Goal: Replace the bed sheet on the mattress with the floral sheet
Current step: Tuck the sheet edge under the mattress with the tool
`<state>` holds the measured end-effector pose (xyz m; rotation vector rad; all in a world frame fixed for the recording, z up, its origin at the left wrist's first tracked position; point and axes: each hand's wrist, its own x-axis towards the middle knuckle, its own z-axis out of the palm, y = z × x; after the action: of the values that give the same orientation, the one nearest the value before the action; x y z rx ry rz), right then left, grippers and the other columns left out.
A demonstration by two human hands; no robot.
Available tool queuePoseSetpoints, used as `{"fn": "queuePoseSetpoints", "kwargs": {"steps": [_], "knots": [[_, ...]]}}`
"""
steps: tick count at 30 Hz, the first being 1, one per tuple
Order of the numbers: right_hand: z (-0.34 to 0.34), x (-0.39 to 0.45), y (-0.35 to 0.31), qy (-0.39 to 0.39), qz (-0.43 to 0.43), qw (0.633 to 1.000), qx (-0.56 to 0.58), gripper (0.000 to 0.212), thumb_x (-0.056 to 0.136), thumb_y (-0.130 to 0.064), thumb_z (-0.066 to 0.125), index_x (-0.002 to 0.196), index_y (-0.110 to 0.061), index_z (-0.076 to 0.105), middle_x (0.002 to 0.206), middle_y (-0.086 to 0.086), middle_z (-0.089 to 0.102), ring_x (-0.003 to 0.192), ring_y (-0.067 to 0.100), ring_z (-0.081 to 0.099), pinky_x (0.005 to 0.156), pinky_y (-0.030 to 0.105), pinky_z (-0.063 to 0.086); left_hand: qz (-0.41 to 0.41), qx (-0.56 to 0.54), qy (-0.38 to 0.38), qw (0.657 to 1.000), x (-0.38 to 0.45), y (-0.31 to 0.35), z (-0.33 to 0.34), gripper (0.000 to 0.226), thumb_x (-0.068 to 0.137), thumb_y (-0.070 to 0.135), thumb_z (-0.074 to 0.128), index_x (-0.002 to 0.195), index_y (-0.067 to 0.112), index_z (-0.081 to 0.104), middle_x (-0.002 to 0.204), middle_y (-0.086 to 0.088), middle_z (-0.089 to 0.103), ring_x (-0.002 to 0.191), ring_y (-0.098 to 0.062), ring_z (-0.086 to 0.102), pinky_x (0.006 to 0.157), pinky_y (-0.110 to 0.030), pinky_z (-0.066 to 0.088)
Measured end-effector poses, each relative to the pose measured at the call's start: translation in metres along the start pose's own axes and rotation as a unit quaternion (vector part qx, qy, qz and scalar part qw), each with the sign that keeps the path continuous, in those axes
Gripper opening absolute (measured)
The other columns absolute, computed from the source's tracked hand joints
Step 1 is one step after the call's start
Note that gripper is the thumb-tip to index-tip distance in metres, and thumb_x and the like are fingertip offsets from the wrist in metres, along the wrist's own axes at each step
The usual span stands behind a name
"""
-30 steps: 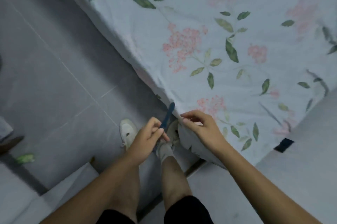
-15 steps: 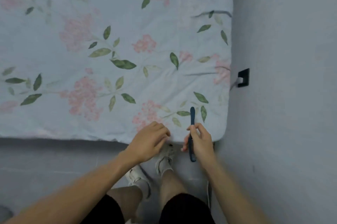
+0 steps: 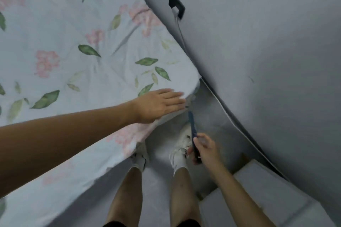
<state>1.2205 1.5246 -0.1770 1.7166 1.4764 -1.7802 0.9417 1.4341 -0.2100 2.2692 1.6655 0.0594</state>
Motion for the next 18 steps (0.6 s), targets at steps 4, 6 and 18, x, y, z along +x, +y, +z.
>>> {"fn": "queuePoseSetpoints", "kwargs": {"steps": [4, 6, 18], "knots": [[0.010, 0.007, 0.046, 0.024, 0.012, 1.000, 0.011, 0.019, 0.105, -0.014, 0.053, 0.088, -0.010, 0.057, 0.058, 0.004, 0.055, 0.053, 0.017, 0.048, 0.049, 0.025, 0.040, 0.129, 0.081, -0.105, 0.983, 0.045, -0.020, -0.022, 0.059, 0.074, 0.052, 0.080, 0.125, 0.024, 0.073, 0.152, -0.006, 0.053, 0.152, -0.029, 0.033, 0.125, -0.041, -0.004], [0.015, 0.018, 0.060, 0.044, 0.033, 0.998, 0.040, 0.015, 0.101, -0.005, 0.049, 0.090, -0.011, 0.056, 0.065, 0.007, 0.055, 0.055, 0.016, 0.047, 0.047, 0.022, 0.037, 0.172, 0.101, -0.151, 0.968, 0.069, -0.025, -0.032, 0.055, 0.080, 0.067, 0.064, 0.111, 0.024, 0.077, 0.133, -0.003, 0.063, 0.145, -0.029, 0.038, 0.127, -0.039, -0.006], [0.005, 0.056, 0.115, 0.134, 0.041, 0.971, 0.192, 0.007, 0.099, -0.013, 0.065, 0.096, -0.007, 0.066, 0.066, 0.011, 0.072, 0.043, 0.015, 0.049, 0.041, 0.025, 0.037, 0.256, 0.310, -0.325, 0.856, 0.126, 0.007, -0.027, 0.049, 0.102, 0.050, 0.036, 0.094, 0.024, 0.077, 0.093, 0.008, 0.072, 0.095, -0.018, 0.054, 0.095, -0.036, 0.039]]}}
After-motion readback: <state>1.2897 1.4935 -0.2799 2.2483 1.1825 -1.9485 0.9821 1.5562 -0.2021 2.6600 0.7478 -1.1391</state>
